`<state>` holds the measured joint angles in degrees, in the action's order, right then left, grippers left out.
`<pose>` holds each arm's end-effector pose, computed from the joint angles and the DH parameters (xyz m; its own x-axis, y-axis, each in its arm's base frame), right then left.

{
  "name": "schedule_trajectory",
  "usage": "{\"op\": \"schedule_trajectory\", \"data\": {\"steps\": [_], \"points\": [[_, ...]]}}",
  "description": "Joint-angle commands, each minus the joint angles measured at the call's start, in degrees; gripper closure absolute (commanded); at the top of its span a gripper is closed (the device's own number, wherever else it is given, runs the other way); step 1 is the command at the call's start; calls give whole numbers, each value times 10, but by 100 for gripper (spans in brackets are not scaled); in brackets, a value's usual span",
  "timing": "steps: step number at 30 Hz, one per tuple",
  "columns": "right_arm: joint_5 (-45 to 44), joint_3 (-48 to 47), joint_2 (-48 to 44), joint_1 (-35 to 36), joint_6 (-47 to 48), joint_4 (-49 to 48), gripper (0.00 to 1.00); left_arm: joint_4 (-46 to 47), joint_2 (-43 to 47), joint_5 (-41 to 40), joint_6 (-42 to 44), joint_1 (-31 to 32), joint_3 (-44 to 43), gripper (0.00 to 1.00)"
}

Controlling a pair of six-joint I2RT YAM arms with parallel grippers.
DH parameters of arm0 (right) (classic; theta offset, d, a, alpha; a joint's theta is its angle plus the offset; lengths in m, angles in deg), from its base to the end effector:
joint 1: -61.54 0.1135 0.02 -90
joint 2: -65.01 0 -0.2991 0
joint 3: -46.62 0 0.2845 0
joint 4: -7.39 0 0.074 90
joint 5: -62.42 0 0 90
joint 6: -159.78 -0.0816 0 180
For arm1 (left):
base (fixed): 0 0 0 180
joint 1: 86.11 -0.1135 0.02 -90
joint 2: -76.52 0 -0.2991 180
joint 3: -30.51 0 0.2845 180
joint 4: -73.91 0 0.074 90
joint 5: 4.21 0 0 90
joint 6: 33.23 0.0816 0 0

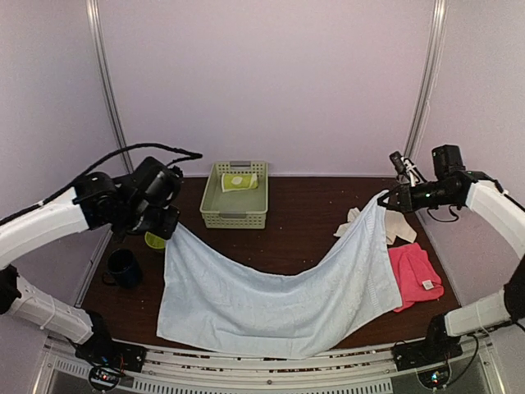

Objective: Roll the towels
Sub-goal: Flatten out the towel at the center of the board.

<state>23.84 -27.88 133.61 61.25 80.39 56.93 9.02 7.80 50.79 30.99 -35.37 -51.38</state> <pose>0.2846 0.0624 0.3350 -0.5747 -0.1119 -0.8107 -0.6800 0.6164 0.3970 0.2107 -0.1839 0.3465 -0.6254 0.2022 -0.7537 0.1526 0.9789 0.1360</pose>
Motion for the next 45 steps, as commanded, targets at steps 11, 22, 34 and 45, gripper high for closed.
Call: {"op": "schedule_trajectory", "data": {"steps": [11, 22, 34, 45], "points": [[-160, -104, 315, -1, -32, -93, 100, 161, -147, 20, 34, -129, 68, 100], [-149, -110, 360, -1, -32, -95, 100, 187, -167, 30, 57, -141, 90, 100], [-162, -115, 363, -1, -27, -97, 100, 185, -171, 27, 59, -164, 83, 100], [-183, -139, 271, -1, 65, 68, 51, 90, -76, 116, 38, -168, 42, 40]]}}
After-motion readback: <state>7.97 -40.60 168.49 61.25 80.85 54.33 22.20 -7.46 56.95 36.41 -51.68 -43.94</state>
